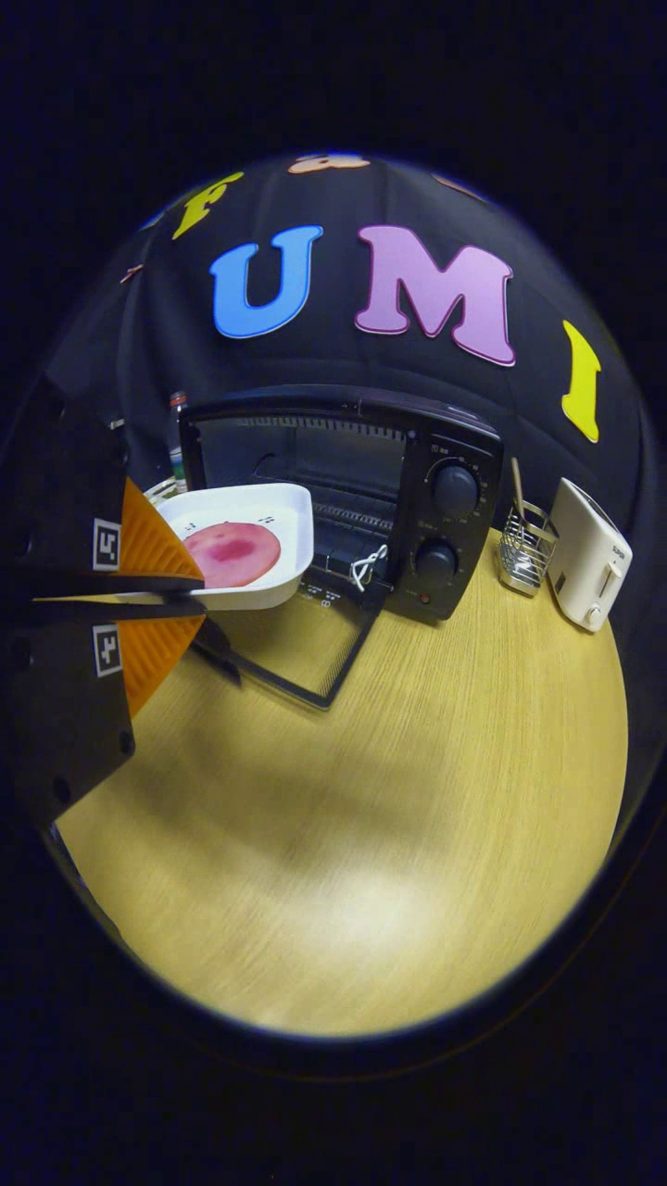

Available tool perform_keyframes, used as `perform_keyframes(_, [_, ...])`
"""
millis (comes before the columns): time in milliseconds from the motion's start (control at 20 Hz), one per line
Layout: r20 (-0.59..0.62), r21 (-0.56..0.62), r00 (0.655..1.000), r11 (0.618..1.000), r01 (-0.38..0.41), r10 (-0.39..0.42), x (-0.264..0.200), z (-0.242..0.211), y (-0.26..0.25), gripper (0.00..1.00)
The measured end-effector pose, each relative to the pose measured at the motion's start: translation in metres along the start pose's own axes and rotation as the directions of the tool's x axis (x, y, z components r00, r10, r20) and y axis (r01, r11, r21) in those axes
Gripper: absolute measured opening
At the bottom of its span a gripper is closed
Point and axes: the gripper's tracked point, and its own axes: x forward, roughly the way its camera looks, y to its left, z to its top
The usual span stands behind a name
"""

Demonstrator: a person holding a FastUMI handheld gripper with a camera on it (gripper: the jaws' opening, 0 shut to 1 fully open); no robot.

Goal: Open the toaster oven, put the food inside, and close the toaster oven door.

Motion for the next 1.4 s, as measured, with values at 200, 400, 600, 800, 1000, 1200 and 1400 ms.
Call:
perform_keyframes(200, [0.109,0.135,0.994,0.99,-0.038,0.023,0.038,0.002,0.031,0.07])
perform_keyframes(400, [0.174,0.216,0.985,0.975,-0.041,0.003,0.077,0.001,0.05,0.07])
perform_keyframes(600, [0.213,0.257,0.977,0.964,-0.072,0.016,0.104,0.007,0.063,0.07])
perform_keyframes(800, [0.279,0.29,0.959,0.949,-0.126,0.042,0.12,0.03,0.069,0.07])
perform_keyframes(1000, [0.289,0.327,0.952,0.924,-0.198,0.102,0.125,0.036,0.079,0.1])
perform_keyframes(1200, [0.266,0.282,0.954,0.936,-0.212,0.136,0.116,0.024,0.083,0.32])
perform_keyframes(1400, [0.217,0.19,0.967,0.966,-0.177,0.134,0.086,0.006,0.078,0.97])
